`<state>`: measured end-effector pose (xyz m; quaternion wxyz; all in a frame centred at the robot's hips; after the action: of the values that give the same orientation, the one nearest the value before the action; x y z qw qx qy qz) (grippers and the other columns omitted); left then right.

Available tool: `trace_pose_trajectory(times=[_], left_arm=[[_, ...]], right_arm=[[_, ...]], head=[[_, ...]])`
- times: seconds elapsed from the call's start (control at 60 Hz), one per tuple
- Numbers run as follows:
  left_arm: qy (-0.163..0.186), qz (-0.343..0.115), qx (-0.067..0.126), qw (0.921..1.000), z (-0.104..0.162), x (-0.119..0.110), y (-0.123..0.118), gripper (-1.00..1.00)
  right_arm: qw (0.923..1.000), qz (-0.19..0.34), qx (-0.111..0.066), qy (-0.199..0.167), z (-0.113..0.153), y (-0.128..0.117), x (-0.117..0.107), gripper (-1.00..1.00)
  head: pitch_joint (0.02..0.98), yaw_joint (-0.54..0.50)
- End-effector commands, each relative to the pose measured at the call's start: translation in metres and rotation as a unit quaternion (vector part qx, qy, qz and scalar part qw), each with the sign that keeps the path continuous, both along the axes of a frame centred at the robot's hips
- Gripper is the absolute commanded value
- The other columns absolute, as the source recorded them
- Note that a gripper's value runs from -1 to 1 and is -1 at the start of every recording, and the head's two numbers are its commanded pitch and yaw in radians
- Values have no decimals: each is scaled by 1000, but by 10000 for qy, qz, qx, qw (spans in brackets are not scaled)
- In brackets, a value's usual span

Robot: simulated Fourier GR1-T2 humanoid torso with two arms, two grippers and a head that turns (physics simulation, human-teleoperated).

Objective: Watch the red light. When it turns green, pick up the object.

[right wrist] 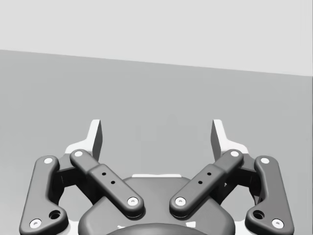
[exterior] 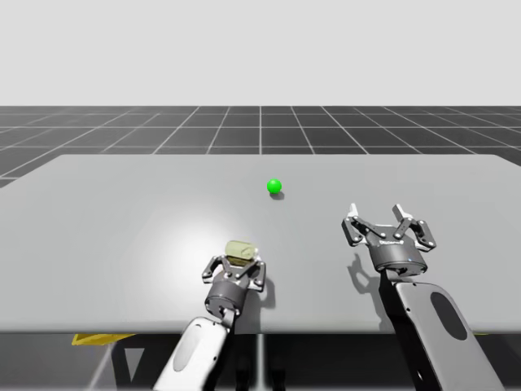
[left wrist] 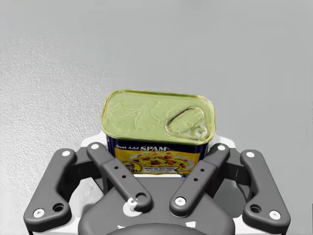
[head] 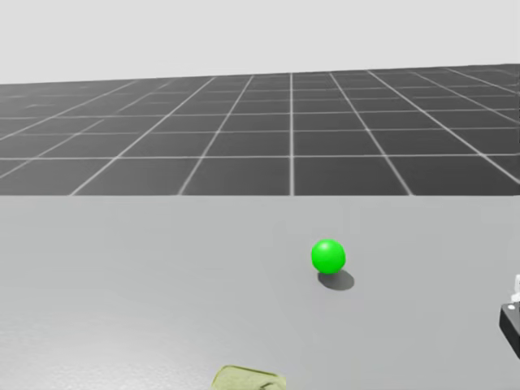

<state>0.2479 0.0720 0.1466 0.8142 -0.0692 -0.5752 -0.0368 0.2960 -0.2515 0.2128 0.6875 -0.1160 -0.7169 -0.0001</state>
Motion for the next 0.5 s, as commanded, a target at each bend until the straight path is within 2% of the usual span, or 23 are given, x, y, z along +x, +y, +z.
trace_pose_trajectory(times=[0.017,0.217,0.333,0.5], left_arm=[[-552,-656,-117,9963,45,7,-10,1000],[-1005,-639,-39,9929,82,19,-5,1000],[-1260,-639,77,9899,100,25,-5,1000],[-1832,-538,219,9814,141,34,-1,1000]], right_arm=[[10000,-12,-1,-2,0,-1,0,-1000],[10000,-40,-23,-28,0,-1,0,-1000],[10000,-43,-25,-24,0,-2,1,-1000],[10000,-47,-30,-24,0,-2,1,-1000]], head=[[447,80],[438,81],[437,80],[437,82]])
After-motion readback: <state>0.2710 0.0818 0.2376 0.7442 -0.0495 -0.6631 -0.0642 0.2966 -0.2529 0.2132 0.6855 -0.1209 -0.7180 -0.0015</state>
